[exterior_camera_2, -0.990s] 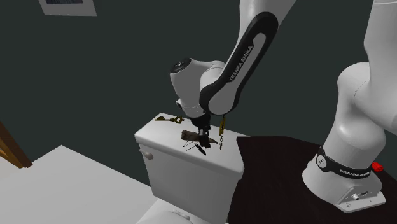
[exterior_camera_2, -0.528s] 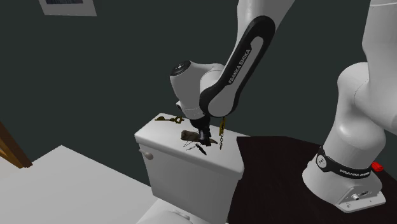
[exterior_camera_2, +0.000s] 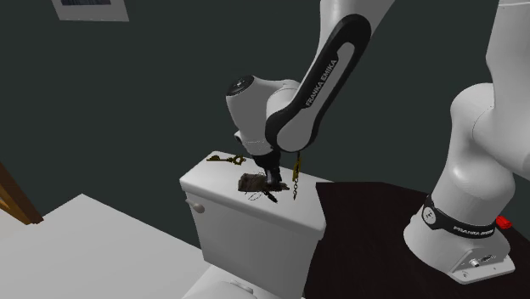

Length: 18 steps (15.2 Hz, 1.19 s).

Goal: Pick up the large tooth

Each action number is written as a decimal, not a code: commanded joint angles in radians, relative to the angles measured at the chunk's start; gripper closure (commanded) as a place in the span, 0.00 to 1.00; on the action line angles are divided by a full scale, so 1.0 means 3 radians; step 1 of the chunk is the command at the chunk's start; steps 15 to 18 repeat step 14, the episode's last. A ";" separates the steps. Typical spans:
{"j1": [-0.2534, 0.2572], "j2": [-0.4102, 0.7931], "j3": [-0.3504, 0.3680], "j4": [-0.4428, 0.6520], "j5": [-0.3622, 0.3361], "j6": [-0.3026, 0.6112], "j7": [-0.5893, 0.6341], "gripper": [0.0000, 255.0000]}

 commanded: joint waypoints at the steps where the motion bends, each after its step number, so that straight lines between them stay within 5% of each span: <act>1: 0.0003 -0.0091 0.0007 -0.0015 0.0016 -0.0076 -0.0025 1.00; 12: 0.0016 -0.0548 0.0029 0.0020 0.0113 -0.0556 -0.0175 1.00; 18: 0.0016 -0.0554 0.0029 0.0021 0.0114 -0.0562 -0.0177 1.00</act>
